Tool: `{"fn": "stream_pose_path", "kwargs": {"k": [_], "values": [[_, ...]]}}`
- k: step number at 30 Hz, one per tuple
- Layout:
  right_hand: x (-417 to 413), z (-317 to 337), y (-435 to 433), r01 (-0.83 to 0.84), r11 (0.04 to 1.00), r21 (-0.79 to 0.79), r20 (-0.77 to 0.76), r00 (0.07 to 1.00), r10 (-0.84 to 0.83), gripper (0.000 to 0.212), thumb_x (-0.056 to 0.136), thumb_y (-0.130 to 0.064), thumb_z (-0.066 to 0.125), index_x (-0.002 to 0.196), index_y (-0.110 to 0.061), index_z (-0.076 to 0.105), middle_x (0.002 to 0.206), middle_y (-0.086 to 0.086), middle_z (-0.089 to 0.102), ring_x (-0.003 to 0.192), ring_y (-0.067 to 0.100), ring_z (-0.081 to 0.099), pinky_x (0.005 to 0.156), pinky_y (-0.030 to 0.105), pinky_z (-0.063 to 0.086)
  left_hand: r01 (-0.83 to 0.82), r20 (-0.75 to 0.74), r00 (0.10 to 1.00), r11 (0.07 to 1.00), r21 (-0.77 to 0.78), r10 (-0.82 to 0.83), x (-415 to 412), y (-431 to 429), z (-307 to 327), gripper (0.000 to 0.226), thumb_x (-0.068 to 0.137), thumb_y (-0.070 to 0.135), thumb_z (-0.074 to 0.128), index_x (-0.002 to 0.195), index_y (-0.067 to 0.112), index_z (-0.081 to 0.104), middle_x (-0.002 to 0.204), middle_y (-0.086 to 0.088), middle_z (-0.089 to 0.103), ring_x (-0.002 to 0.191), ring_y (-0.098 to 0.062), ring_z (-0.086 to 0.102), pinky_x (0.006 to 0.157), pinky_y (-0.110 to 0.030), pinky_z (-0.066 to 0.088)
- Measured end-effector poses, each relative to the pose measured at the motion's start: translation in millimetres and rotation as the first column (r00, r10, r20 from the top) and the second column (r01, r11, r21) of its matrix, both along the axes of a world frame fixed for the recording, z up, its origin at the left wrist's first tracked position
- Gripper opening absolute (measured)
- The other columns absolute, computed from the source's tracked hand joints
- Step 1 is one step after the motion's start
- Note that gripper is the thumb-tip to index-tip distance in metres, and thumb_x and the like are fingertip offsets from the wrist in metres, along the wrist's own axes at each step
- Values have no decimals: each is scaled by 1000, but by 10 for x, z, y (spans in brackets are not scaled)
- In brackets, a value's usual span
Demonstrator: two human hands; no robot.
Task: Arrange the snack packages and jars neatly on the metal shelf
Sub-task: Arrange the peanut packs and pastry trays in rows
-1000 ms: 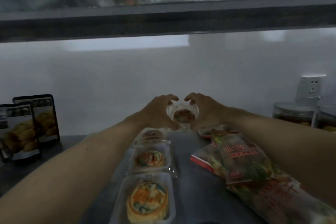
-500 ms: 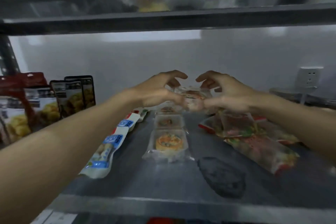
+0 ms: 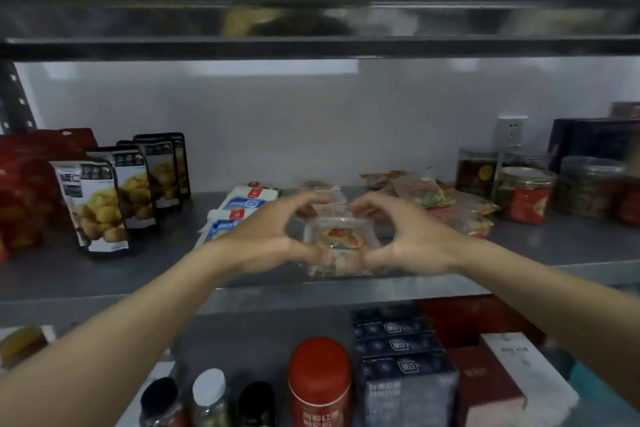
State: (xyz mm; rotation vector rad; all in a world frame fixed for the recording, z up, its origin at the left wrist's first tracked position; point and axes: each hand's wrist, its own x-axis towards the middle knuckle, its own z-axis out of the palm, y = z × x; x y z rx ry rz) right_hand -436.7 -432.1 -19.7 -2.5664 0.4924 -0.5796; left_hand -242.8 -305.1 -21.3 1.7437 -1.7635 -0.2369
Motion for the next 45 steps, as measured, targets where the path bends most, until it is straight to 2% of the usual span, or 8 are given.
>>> {"fn": "stream_pose_path", "kwargs": {"k": [4, 9, 13, 18, 20, 25, 31, 45], "values": [[7, -128, 26, -3, 999, -34, -43, 999, 2, 80, 67, -49, 82, 135, -30, 44, 125, -20, 47, 115, 2, 48, 91, 17, 40, -70, 58, 996, 997, 24, 69, -1, 15, -210, 78, 65, 54, 78, 129, 57, 33, 134, 17, 45, 121, 1, 43, 103, -28, 38], [9, -215, -38, 8, 1000, -14, -63, 998, -9, 86, 64, -53, 83, 136, -31, 43, 132, -17, 48, 120, 4, 48, 101, 31, 46, -84, 93, 992, 996, -2, 84, -2, -26, -303, 81, 66, 54, 78, 135, 50, 34, 137, 17, 41, 124, 3, 37, 100, -22, 34], [24, -263, -80, -2, 999, -42, -72, 997, -1, 91, 64, -61, 79, 140, -31, 40, 135, -17, 45, 123, 5, 45, 102, 33, 44, -93, 98, 991, 996, -5, 93, -2, -5, -318, 80, 66, 55, 78, 128, 59, 29, 137, 20, 39, 124, 4, 35, 104, -24, 34], [61, -311, -101, -64, 991, -116, -141, 989, 47, 94, 75, -63, 68, 151, -33, 21, 155, -14, 22, 144, 7, 17, 114, 27, 21, -88, 86, 993, 993, 76, 82, -12, -22, -353, 89, 76, 47, 75, 146, 43, 21, 146, 25, 23, 132, 4, 21, 108, -23, 23], [74, -344, -120, -83, 993, -79, -188, 980, 67, 94, 80, -62, 62, 154, -31, 14, 161, -14, 8, 147, 5, 6, 114, 25, 12, -105, 100, 991, 986, 133, 92, 3, -55, -374, 93, 77, 53, 70, 151, 35, 17, 154, 20, 16, 140, -1, 17, 113, -26, 20], [144, -339, -193, -116, 992, -44, -218, 970, 104, 84, 84, -58, 60, 152, -35, 17, 162, -12, 5, 147, 3, 0, 117, 26, 7, -135, 106, 988, 969, 209, 114, 28, -108, -402, 104, 62, 72, 52, 152, 37, 14, 160, 17, 3, 146, -6, 6, 119, -36, 15], [211, -344, -254, -115, 992, -42, -229, 968, 103, 86, 85, -58, 59, 154, -30, 14, 162, -11, 1, 147, 3, -2, 112, 21, 4, -142, 109, 987, 966, 218, 120, 74, -192, -411, 90, 82, 54, 55, 153, 33, 5, 158, 20, -5, 146, -3, -2, 120, -33, 10], [250, -334, -295, -120, 991, -61, -230, 968, 103, 88, 84, -60, 59, 154, -30, 14, 162, -9, 3, 148, 6, 1, 110, 20, 6, -144, 136, 984, 968, 205, 118, 74, -229, -395, 84, 90, 47, 57, 153, 29, 5, 160, 14, -4, 146, -3, -3, 115, -26, 8]]}}
